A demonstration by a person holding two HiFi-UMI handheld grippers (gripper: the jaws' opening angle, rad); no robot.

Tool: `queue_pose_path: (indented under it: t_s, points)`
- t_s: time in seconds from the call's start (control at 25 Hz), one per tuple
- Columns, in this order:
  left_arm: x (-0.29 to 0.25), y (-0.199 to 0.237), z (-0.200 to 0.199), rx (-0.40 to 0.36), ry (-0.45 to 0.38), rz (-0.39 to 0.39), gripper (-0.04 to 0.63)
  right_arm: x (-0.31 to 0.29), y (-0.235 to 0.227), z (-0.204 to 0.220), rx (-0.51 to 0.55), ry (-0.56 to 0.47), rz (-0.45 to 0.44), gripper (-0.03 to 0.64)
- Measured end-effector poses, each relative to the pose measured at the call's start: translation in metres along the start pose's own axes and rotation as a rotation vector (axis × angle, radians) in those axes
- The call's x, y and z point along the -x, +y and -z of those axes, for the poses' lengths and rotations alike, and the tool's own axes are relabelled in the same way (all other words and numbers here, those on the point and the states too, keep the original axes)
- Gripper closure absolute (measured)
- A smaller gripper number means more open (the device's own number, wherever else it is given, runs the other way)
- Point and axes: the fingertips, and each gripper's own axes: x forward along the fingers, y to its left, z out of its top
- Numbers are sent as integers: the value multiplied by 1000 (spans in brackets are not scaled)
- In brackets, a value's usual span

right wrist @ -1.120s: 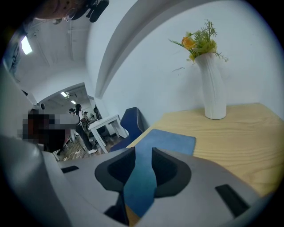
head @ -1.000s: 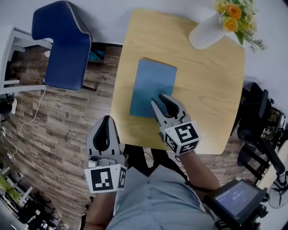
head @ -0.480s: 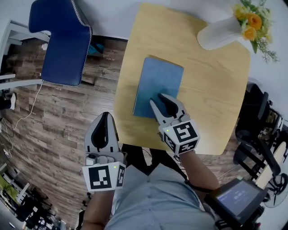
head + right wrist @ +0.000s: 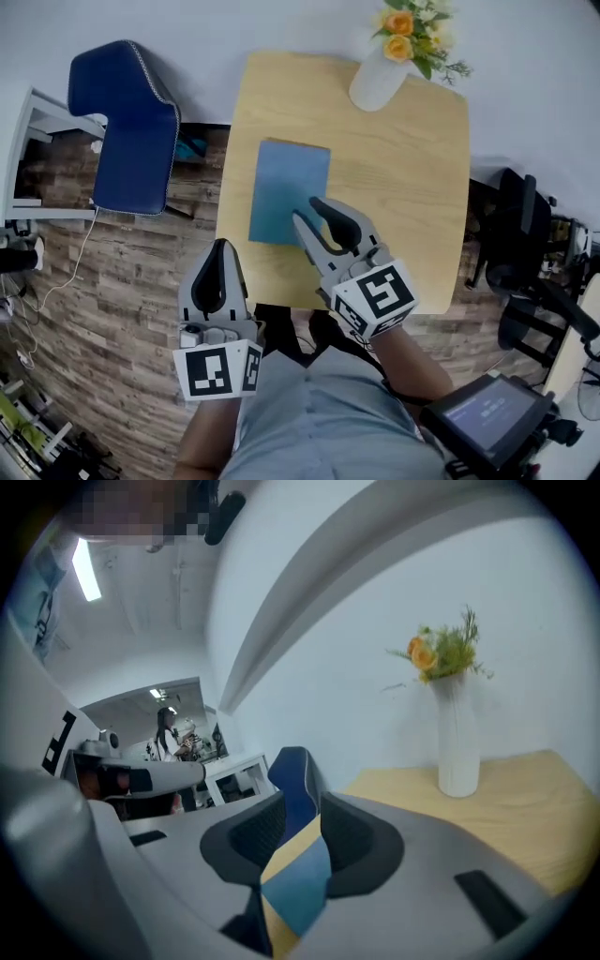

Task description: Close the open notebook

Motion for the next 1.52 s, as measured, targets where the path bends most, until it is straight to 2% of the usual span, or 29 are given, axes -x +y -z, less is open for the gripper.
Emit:
queue_pose_path:
  t_s: [0.24, 0.4, 0.72, 1.04, 1.52]
  points:
    - [32, -54, -37, -30, -129, 23, 574, 68, 16, -59, 95, -156, 28, 482]
    - [45, -70, -71, -70, -235, 31, 575, 99, 23, -86, 154, -243, 60, 482]
    - [89, -105, -96, -124, -331, 38, 575, 159, 38, -94, 240, -313, 124, 538]
    - [102, -124, -106, -152, -365, 50, 574, 180, 40, -102, 270, -344, 143, 557]
    - [103, -133, -99, -156, -352, 58, 574, 185, 38, -99, 289, -344, 157, 566]
